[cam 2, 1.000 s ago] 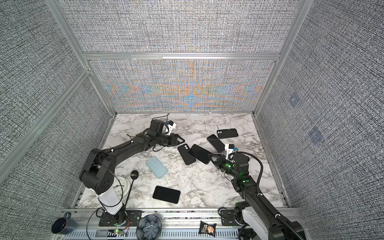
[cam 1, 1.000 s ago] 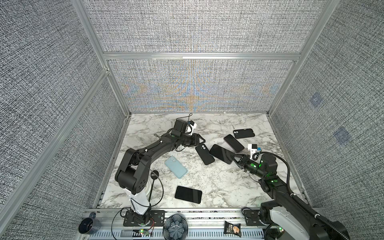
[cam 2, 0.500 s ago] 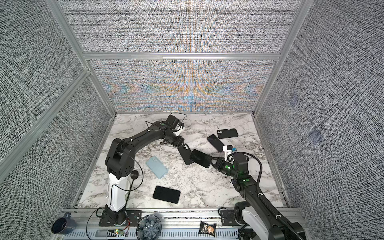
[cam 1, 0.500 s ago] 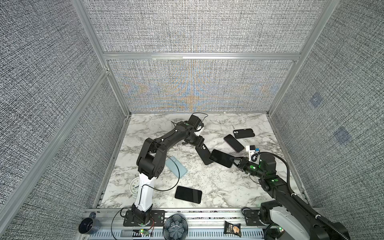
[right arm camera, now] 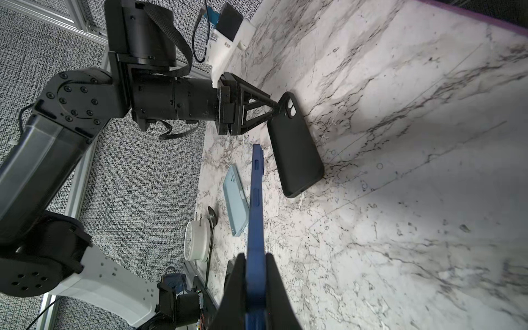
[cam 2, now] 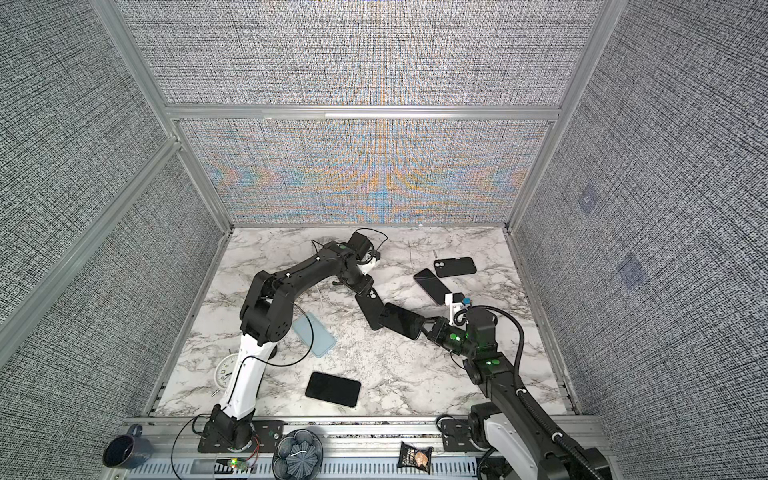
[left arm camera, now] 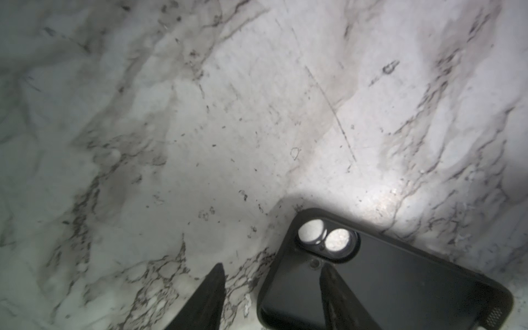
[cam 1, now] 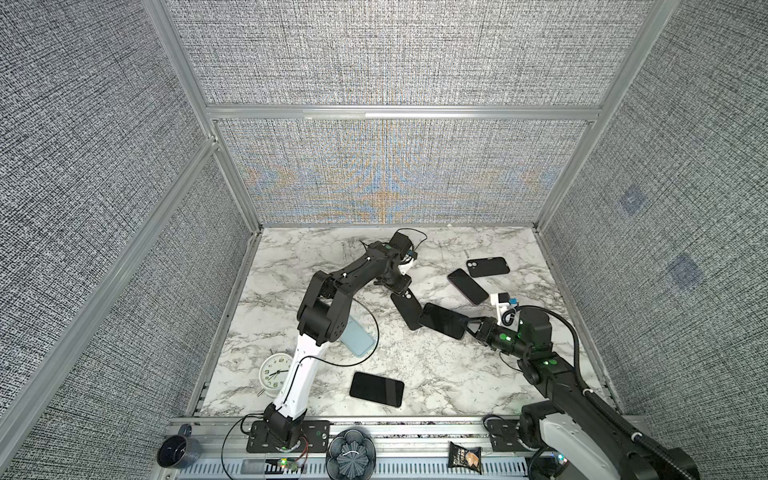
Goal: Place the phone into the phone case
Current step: 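Grasp the black case at its lens-hole end with the left gripper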
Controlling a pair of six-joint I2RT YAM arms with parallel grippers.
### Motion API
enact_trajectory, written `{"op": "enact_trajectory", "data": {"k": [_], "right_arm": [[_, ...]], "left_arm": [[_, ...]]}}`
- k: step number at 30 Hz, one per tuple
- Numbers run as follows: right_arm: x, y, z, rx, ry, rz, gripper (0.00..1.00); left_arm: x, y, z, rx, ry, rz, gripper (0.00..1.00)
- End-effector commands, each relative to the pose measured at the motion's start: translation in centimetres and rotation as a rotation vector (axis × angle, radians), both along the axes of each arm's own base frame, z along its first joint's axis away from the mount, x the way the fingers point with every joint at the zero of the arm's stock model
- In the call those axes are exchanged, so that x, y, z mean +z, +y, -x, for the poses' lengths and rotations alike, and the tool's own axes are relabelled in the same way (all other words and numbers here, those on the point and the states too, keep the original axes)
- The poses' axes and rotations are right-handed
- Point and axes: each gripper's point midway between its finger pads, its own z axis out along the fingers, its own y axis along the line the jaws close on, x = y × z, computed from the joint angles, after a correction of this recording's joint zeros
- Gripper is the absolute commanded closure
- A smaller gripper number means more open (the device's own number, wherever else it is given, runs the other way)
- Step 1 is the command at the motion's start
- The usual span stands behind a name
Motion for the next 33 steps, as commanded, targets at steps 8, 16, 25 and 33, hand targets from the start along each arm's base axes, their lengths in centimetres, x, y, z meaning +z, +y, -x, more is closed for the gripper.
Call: {"op": "enact_trajectory", "data": {"k": [8, 16, 25, 33], "right_arm": [[0.0, 0.3, 0.0, 0.03, -0.028, 0.008, 1.0], [-0.3, 0.4, 0.2, 0.069, -0.014, 0.072, 1.0], [-1.2, 0.3, 0.5, 0.124, 0.048, 0.162, 1.0], [0.7, 1.0, 0.2, 0.149, 0.036, 0.117, 1.0]], "left_arm": [[-1.2, 1.0, 0.6, -0.003, 0.028, -0.048, 0.7], [-1.2, 1.8, 1.6, 0.016, 0.027, -0.049, 0.79], [-0.5, 3.5, 2.0, 0.089, -0.036, -0.07, 0.89], [-0.7, 4.5, 3.8, 0.221, 0.011, -0.033, 0.96]]}}
